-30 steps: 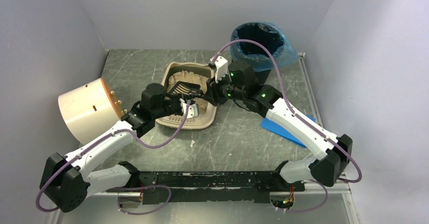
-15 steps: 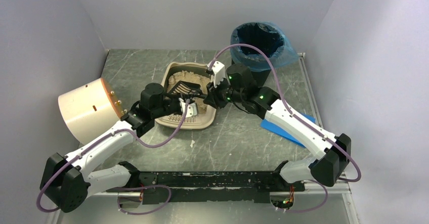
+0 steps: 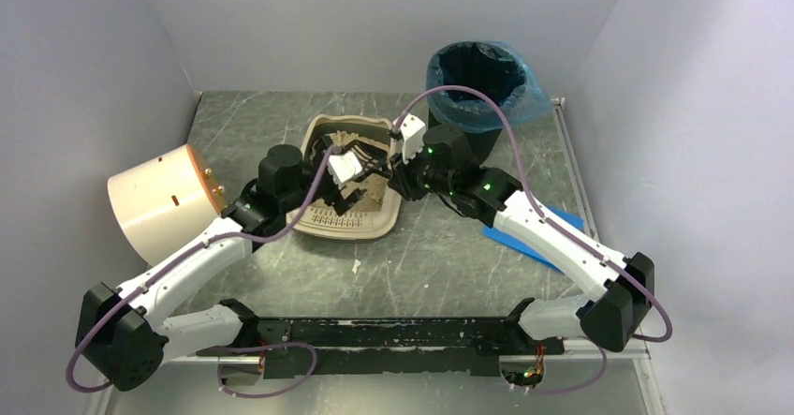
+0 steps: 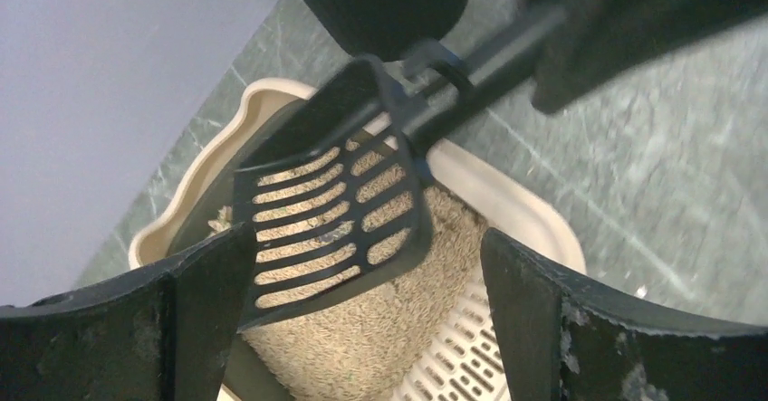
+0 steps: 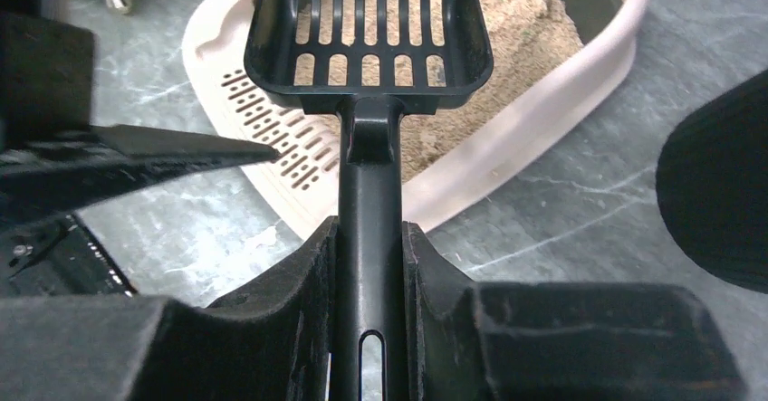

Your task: Clean the litter box

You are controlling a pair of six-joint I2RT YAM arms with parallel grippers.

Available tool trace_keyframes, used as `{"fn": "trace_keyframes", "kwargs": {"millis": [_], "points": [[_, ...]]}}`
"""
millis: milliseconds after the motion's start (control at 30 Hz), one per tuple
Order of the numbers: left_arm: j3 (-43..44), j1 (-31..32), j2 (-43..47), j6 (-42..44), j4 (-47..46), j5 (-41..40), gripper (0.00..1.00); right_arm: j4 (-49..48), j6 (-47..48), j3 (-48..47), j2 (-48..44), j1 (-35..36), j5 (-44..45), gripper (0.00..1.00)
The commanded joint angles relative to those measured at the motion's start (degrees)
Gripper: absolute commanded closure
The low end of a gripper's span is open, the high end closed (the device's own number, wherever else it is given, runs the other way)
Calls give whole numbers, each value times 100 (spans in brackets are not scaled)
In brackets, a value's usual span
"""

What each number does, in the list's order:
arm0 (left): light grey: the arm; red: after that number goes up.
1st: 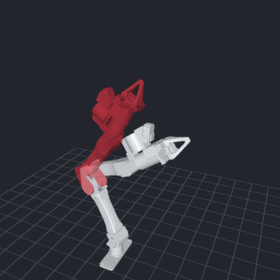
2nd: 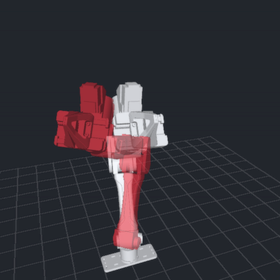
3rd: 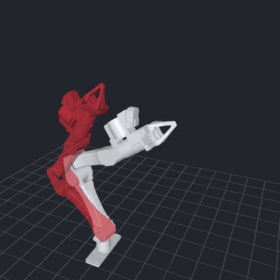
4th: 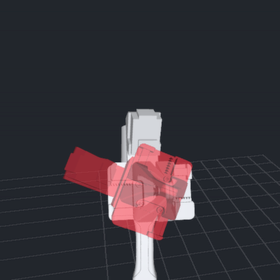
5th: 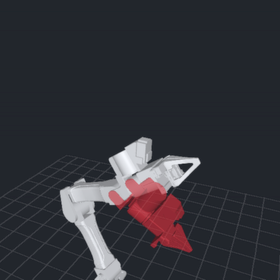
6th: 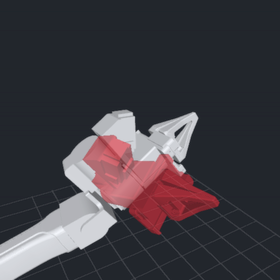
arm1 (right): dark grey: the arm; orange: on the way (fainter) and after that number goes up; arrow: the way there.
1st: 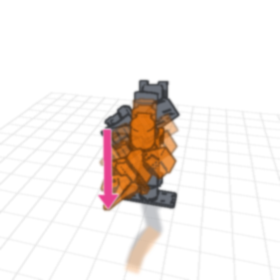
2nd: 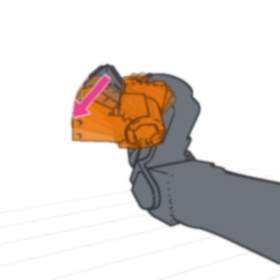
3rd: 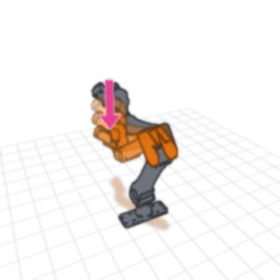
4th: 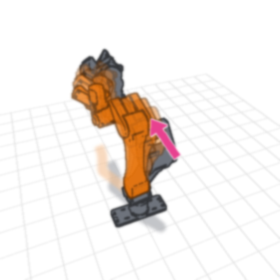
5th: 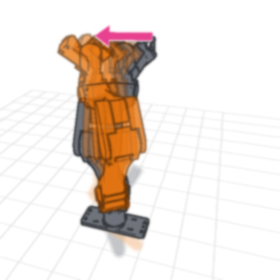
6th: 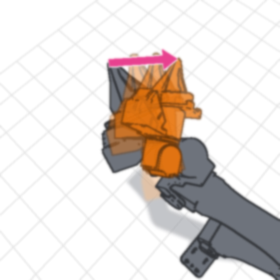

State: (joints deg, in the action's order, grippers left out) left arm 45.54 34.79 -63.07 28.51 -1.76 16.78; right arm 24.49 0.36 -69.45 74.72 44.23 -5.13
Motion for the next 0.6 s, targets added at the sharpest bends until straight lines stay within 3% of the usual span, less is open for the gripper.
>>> {"fn": "trace_keyframes", "kwargs": {"millis": [0,233,367,467,567], "points": [[836,-7,-293,-1698,936,-917,2,-230,123,79,98,9,498,100],[1541,-366,-685,-3929,1529,-2396,5,-207,235,-384,709,99,1020,100],[2157,-944,-1267,-4511,2190,-2572,15,-141,240,-511,871,121,1040,100],[2307,-1457,-1603,-4767,2165,-2467,23,-130,263,-500,919,134,1037,100],[2530,-1718,-2076,-4895,2076,-2525,24,-104,336,-514,1013,170,1018,100]]}}
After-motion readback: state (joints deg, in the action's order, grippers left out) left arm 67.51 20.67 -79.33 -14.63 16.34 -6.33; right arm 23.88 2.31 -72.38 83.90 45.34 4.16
